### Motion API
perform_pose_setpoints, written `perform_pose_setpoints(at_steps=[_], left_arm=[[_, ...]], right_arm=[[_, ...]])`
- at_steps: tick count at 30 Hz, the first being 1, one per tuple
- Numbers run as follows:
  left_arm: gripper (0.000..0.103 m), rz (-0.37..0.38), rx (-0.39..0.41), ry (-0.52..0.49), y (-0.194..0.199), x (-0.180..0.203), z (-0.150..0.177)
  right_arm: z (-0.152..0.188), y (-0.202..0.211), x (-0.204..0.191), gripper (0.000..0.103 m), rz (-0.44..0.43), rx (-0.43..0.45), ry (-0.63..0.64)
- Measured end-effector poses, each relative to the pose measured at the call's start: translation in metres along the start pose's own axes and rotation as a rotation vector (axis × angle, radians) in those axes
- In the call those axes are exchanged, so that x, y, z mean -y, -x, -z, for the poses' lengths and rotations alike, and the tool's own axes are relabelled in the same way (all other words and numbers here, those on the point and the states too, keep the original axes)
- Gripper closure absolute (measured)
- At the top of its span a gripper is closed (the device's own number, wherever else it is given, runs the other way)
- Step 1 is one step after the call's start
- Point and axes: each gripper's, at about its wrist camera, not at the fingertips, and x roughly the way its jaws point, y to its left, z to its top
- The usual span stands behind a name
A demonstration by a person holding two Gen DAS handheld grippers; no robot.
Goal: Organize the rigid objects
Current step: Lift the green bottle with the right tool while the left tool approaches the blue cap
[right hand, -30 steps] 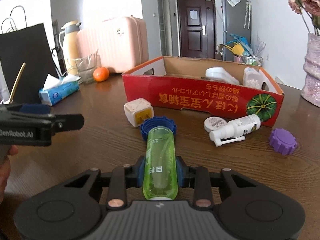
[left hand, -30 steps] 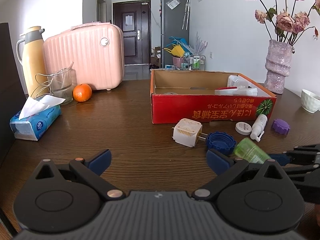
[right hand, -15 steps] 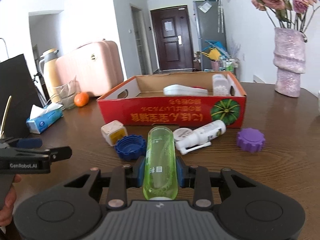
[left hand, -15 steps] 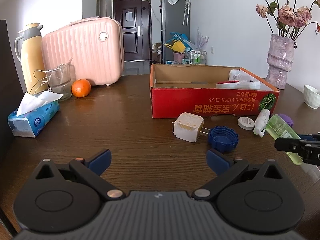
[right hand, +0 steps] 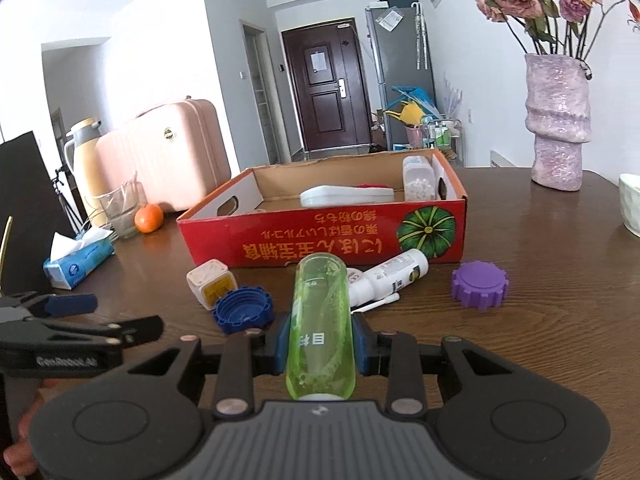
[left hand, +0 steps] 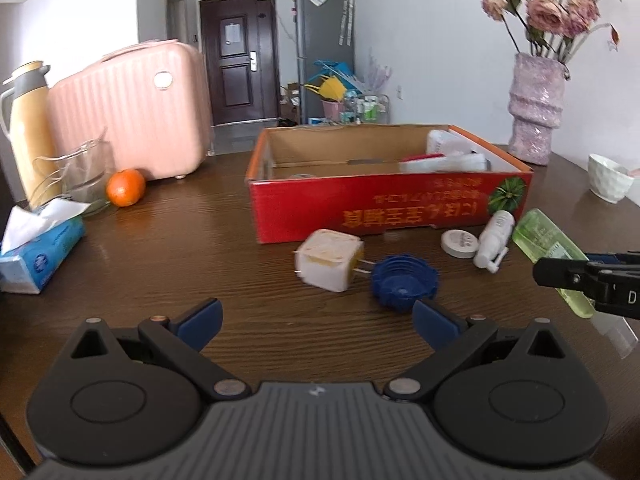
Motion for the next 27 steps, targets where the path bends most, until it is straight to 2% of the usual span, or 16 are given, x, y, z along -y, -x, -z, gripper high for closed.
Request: perform_pose_setpoints(at_steps=[4, 12, 24, 26, 27], left_arm=[[0.0, -0.013, -0.023, -0.025, -0.015, 0.019, -0.003], [0.0, -0.054, -0.06, -0.014, -0.044, 0.041, -0.01], [0.0, -0.069, -0.054, -0.029, -0.062, 0.063, -0.015], [0.001, -0.072, -0.053, -0.031, -0.064, 0.065, -0.015], [0.009, -0.073, -0.052, -0.032, -0.065, 0.066, -0.015]], right_arm=[[-0.002, 0.001, 0.006, 0.073, 0.005, 0.005, -0.024], [-0.004, 0.002, 0.018, 0.073, 0.041, 0.024, -0.081], [-0.004, -0.003, 0.027, 0.073, 0.073, 0.021, -0.116], [-0.004, -0.003, 0.027, 0.073, 0.073, 0.021, -0.116], [-0.004, -0.003, 0.027, 0.073, 0.073, 0.021, -0.115]])
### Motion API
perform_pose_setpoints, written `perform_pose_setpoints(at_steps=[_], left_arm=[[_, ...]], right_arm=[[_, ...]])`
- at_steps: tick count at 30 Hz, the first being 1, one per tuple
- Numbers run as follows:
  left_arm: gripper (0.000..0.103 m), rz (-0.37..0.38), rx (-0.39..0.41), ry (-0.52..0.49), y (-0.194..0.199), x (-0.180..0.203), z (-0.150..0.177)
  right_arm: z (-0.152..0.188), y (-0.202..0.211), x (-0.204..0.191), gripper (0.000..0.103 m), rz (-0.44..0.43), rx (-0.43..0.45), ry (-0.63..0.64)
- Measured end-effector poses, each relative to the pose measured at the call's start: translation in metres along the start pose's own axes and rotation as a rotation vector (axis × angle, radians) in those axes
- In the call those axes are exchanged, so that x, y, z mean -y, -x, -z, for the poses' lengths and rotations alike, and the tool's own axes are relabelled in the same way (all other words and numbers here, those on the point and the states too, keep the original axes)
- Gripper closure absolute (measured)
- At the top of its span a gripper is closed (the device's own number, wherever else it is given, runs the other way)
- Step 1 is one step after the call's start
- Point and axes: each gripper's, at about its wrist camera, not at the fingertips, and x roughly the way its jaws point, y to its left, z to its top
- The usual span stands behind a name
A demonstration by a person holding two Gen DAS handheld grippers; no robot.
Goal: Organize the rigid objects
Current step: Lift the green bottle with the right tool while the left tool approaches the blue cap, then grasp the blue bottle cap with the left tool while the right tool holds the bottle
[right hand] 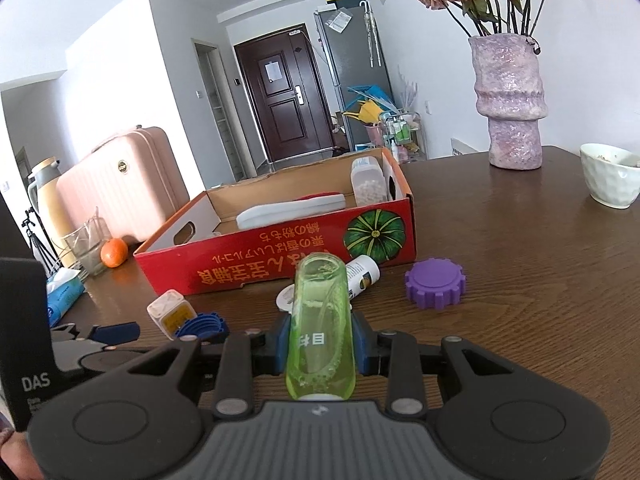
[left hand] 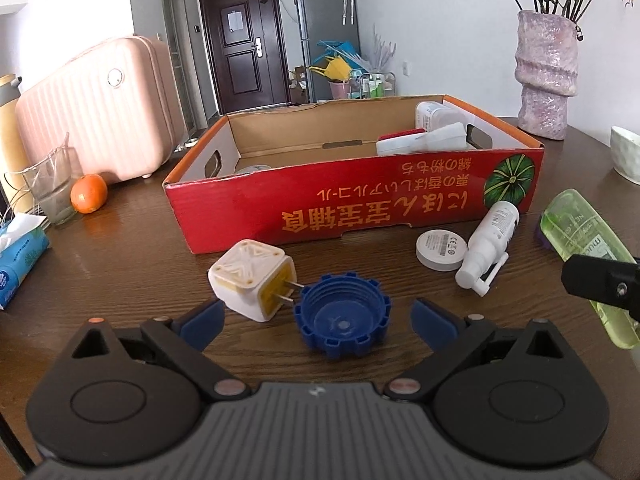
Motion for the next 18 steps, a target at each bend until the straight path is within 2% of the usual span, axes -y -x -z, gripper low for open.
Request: perform_pose_setpoints(at_steps=[3, 7, 18], left_arm=[[0.048, 0.051, -0.032, -0.004, -0.003, -0.001, 0.0], [0.049, 0.113, -0.03, 0.018, -0.001, -0.007, 0.002], [0.049, 0.106, 0.024, 0.035, 0.018, -0.015, 0.001]], right_arm=[[0.0, -0.001, 0.0, 0.073, -0.001, -0.001, 0.001], [0.0, 0.0, 0.0, 0.073, -0.007, 0.003, 0.002], [0.001, 0.004, -0.001, 0.073, -0.021, 0.018, 0.005]])
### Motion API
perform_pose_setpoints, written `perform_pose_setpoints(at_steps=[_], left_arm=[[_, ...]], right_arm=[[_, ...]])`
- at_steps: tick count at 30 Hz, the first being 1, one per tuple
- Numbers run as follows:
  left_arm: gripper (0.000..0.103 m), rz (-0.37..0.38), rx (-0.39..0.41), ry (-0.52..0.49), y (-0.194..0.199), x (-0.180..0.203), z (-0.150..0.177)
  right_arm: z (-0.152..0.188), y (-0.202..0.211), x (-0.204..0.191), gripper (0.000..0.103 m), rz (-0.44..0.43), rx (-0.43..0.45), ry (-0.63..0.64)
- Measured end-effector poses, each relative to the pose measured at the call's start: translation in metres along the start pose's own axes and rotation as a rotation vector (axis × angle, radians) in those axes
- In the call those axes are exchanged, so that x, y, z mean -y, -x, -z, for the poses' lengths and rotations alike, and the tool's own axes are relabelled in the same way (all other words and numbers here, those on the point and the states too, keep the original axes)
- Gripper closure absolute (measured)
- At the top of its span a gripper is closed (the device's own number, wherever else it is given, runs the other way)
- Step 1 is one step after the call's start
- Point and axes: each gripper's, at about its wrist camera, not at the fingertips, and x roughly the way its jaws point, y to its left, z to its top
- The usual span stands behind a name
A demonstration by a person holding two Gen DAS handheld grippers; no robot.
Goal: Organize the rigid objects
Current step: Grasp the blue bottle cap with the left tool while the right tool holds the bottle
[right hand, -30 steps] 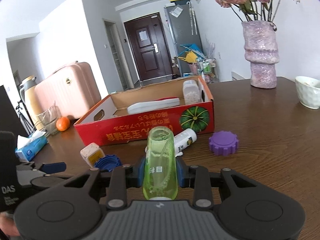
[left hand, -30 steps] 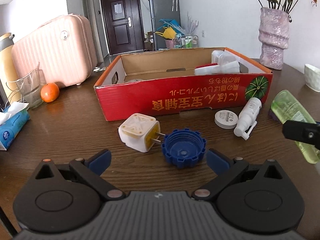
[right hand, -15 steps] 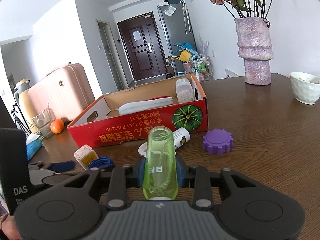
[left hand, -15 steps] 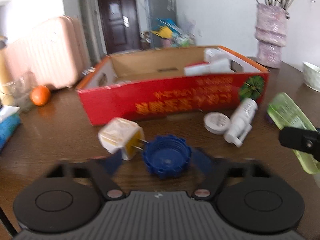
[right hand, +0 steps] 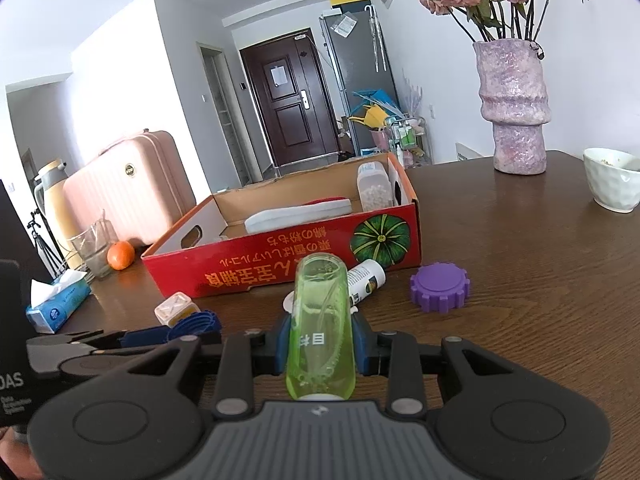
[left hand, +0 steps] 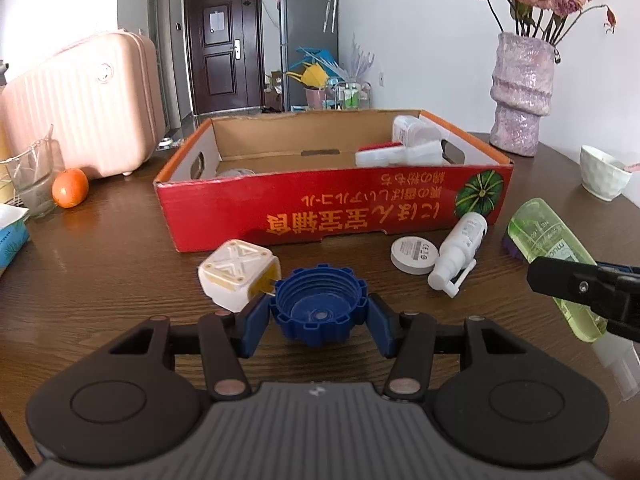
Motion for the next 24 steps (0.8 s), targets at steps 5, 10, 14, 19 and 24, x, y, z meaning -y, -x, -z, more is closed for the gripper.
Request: perform_pose_setpoints(at_steps=[5, 10, 14, 19, 24], left_arm=[[0.049, -0.005, 0.032, 0.003, 0.013, -0.004, 0.0], [0.049, -0.01, 0.069, 0.01, 0.027, -0.008, 0.001], [0.049, -0.016, 0.096, 0.025, 0.039, -0.012, 0.003], [0.049, -0.02, 0.128, 0.045, 0.056, -0.019, 0.006], [0.049, -0.014, 0.165, 0.071, 0.071, -0.025, 0.006]], right_arm=[[0.0, 0.001, -0.002, 0.073, -0.004, 0.001, 0.005], [0.001, 0.002, -0.003, 0.073, -0.013, 0.009, 0.007], [0.002, 0.004, -0.006, 0.073, -0.03, 0.019, 0.016], [0.004, 0.007, -0.012, 0.073, -0.046, 0.026, 0.032], [0.003, 0.014, -0.02, 0.073, -0.059, 0.045, 0.048]])
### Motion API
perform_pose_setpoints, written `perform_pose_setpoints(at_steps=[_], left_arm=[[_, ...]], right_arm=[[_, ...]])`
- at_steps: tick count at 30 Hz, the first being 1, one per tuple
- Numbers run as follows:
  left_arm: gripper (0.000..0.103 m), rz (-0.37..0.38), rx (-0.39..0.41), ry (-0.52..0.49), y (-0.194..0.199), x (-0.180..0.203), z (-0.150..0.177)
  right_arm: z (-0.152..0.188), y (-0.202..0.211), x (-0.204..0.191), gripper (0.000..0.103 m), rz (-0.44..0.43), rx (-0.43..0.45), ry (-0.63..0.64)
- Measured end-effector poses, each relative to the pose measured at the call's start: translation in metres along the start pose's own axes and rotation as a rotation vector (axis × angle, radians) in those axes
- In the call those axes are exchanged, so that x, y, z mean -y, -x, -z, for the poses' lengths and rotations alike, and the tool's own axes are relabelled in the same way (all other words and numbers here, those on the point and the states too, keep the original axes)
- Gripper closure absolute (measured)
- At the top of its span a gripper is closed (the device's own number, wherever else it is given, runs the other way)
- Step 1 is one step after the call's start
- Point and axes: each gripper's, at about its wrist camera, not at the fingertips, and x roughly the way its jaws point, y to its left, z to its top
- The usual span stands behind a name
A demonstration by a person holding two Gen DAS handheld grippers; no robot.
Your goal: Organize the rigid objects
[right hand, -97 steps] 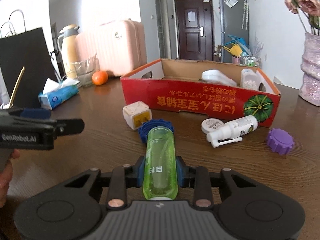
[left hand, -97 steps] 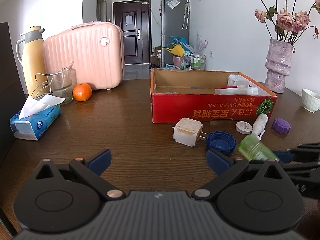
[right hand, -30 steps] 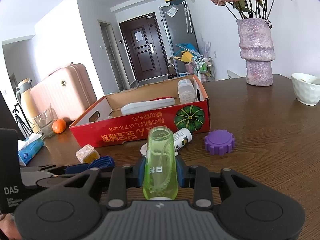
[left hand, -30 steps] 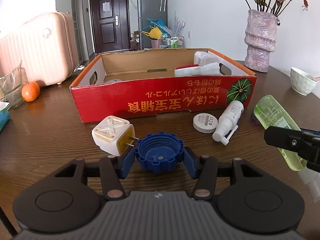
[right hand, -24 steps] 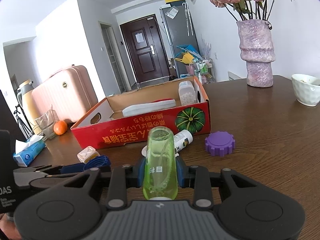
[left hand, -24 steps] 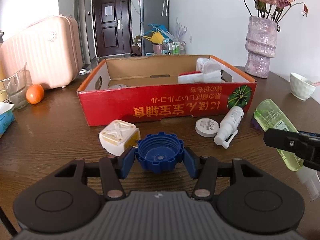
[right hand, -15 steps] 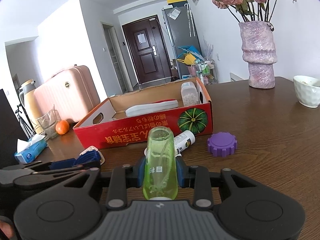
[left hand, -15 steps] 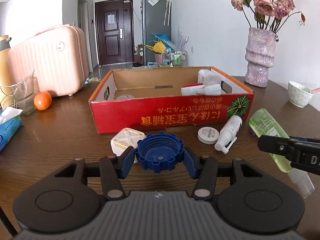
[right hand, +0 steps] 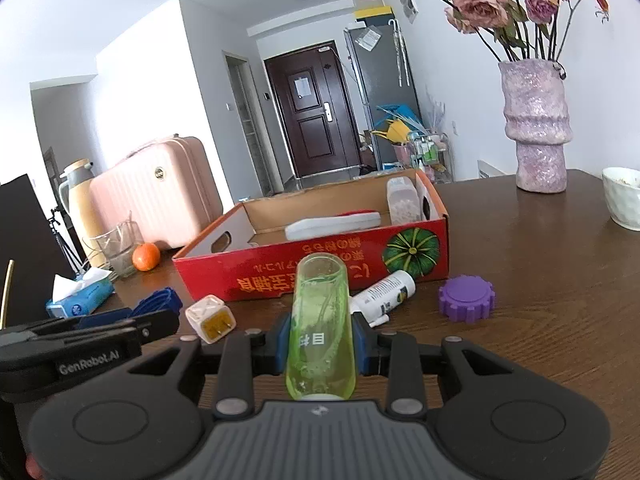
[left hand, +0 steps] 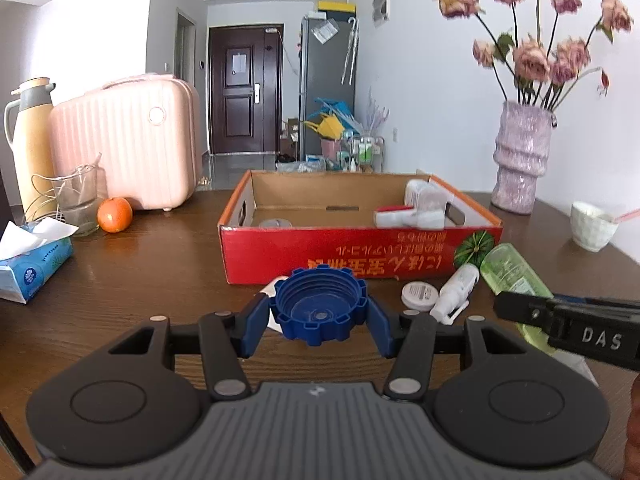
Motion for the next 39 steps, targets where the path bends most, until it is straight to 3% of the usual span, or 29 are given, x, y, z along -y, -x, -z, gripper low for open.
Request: perform_pose_setpoints(at_steps=[19, 39], left_arm=[[0.049, 0.026, 0.073, 0.024, 0.013, -0.003, -0.028], [0.049, -0.016, 0.115, 0.078, -0.024, -0.007, -0.068]], right_arm=[[-0.033, 0.007, -0.017, 0.073, -0.002, 0.082, 0.029], [-0.08, -0.037, -0.018, 0.073, -0.001, 0.121, 0.027]])
